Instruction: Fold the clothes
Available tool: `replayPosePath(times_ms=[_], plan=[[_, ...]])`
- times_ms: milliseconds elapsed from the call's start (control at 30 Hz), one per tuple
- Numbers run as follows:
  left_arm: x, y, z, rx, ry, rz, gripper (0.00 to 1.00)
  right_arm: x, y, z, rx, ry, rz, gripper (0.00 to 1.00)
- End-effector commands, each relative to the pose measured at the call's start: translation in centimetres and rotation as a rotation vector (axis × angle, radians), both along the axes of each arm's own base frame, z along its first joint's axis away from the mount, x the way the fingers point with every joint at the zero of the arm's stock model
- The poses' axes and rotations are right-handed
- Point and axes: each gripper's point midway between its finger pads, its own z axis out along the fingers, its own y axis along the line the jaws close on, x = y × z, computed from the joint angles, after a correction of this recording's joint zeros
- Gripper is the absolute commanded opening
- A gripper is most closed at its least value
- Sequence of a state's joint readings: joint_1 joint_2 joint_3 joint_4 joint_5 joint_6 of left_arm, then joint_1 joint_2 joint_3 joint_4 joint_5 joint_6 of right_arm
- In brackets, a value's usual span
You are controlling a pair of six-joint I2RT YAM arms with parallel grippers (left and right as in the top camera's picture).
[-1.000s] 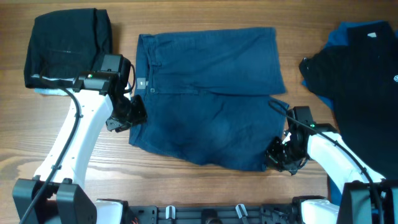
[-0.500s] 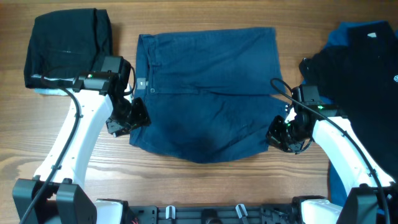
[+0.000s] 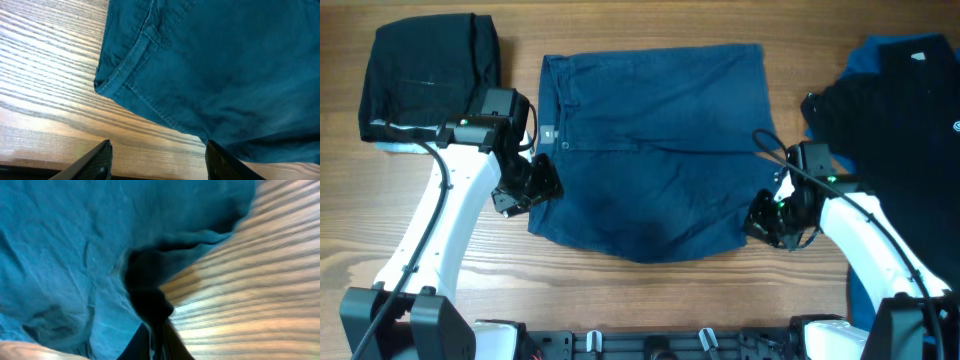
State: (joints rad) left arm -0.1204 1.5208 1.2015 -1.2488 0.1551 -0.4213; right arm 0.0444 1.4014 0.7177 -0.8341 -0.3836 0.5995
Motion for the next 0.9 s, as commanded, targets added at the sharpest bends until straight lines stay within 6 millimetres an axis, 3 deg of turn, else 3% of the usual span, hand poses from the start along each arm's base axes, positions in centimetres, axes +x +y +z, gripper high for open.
replayPosePath(times_ms=[0,133,200,333,467,633,867], plan=[[0.0,0.0,-0.2,-0.008,0.005,0.008,0.60,-1.3,2.0,-1.1,0.129,0.023,-0.020,0.12],[0.0,0.0,-0.2,-0.008,0.003,-0.008,0.59,-1.6,2.2,-1.4,0.141,0.025,-0.015,0.23],[0.0,0.0,-0.2,-0.009,0.002,-0.010,0.59,-2.0,2.1,-1.4,0.137,0.031,0.010,0.34],[0.0,0.0,-0.2,-0.009,0.002,-0.010,0.59,-3.2,0.0,-2.4,0.005,0.075,0.023,0.44],[0.0,0.0,-0.2,-0.009,0.003,-0.010,0.59,-3.0,-1.2,-2.8,-0.072,0.067,0.023,0.52],[-0.1,0.0,-0.2,-0.009,0.005,-0.014,0.59,-2.5,-1.2,-2.9,-0.072,0.064,-0.029,0.52],[-0.1,0.0,-0.2,-0.008,0.004,-0.017,0.59,-4.1,-0.9,-3.7,-0.051,0.113,-0.050,0.46]])
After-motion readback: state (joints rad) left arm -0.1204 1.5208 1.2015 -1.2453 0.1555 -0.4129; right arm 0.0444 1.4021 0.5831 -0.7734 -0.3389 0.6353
